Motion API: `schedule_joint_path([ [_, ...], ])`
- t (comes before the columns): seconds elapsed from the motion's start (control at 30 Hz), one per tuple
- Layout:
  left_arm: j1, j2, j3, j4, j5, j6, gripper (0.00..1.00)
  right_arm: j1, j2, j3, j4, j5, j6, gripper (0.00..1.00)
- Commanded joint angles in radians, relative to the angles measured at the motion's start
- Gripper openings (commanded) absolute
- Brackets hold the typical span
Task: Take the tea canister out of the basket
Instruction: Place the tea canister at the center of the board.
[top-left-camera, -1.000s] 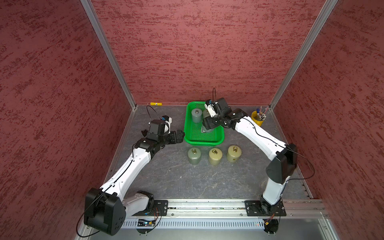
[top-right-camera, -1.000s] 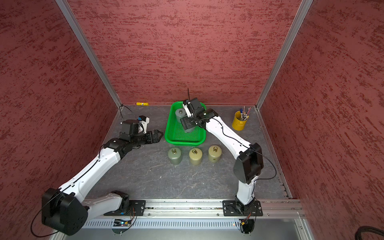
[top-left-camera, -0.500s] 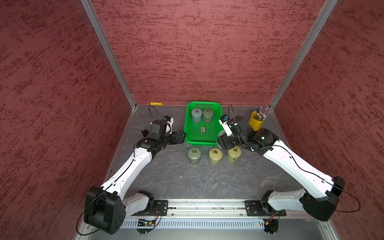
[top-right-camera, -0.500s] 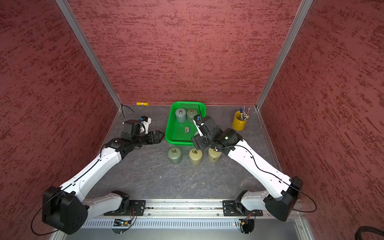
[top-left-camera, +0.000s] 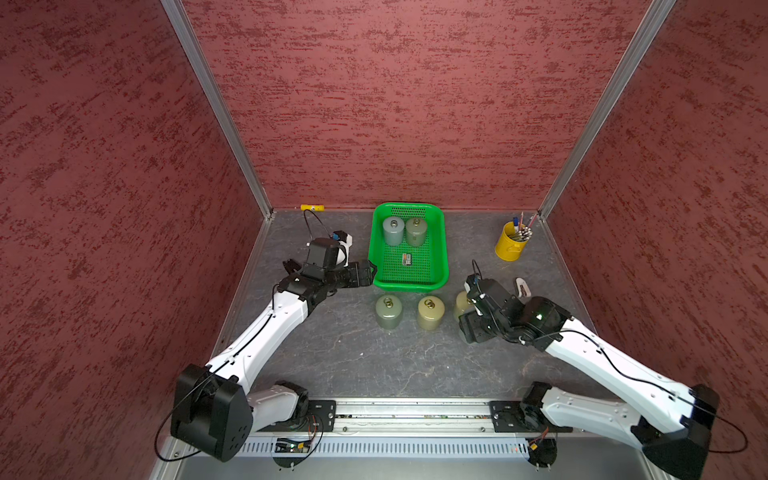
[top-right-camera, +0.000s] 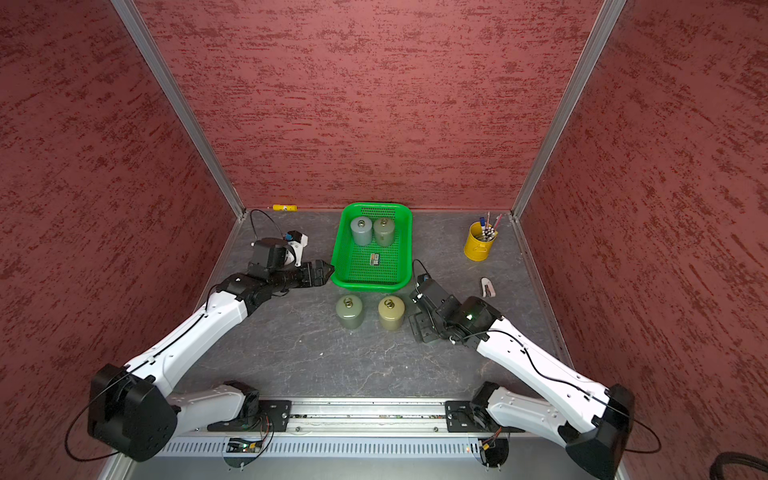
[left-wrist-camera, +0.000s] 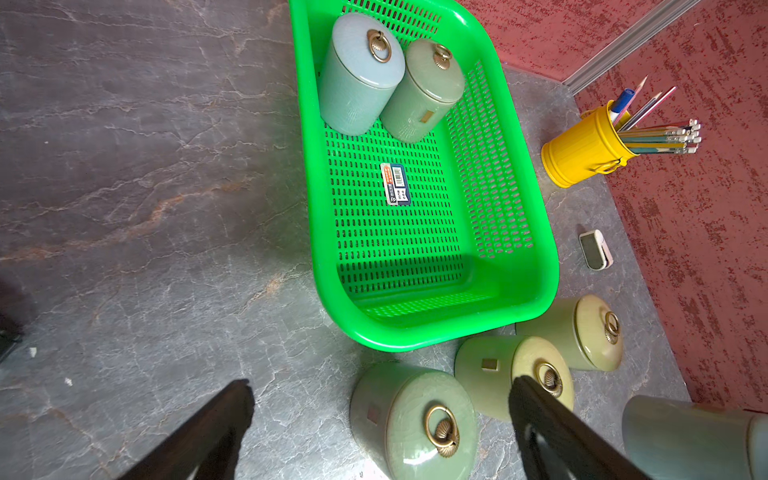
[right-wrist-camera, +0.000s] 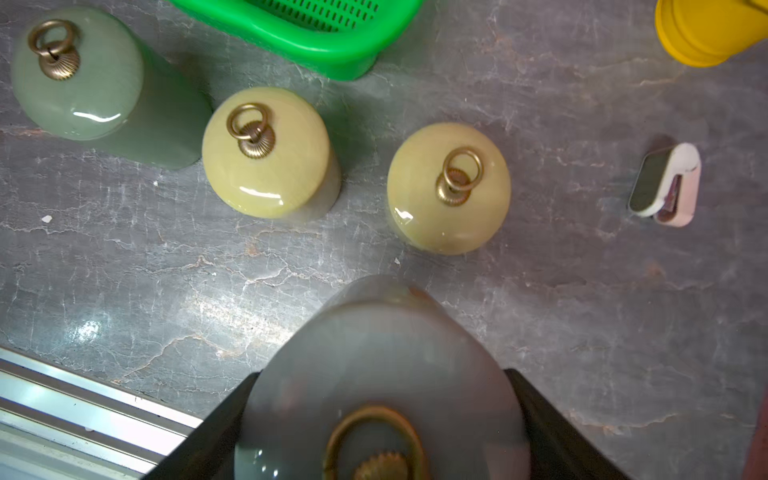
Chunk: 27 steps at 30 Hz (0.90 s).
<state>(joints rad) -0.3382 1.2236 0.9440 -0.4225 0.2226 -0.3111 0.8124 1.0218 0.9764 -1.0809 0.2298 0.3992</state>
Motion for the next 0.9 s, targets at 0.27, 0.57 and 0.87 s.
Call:
schedule_joint_path([
  [0.27, -0.011, 0.005, 0.034, 0.018, -0.013, -0.006, 1.0, 0.028, -0.05, -0.175, 0.121, 0.096, 0.199, 0.0],
  [0.57, -0.01, 0.003, 0.04, 0.011, -0.02, -0.008, 1.0, 0.032, -0.072, -0.271, 0.236, 0.122, 0.239, 0.0],
  [0.87, -0.011, 0.005, 0.044, 0.011, -0.017, -0.011, 1.0, 0.033, -0.036, -0.315, 0.302, 0.125, 0.239, 0.0],
])
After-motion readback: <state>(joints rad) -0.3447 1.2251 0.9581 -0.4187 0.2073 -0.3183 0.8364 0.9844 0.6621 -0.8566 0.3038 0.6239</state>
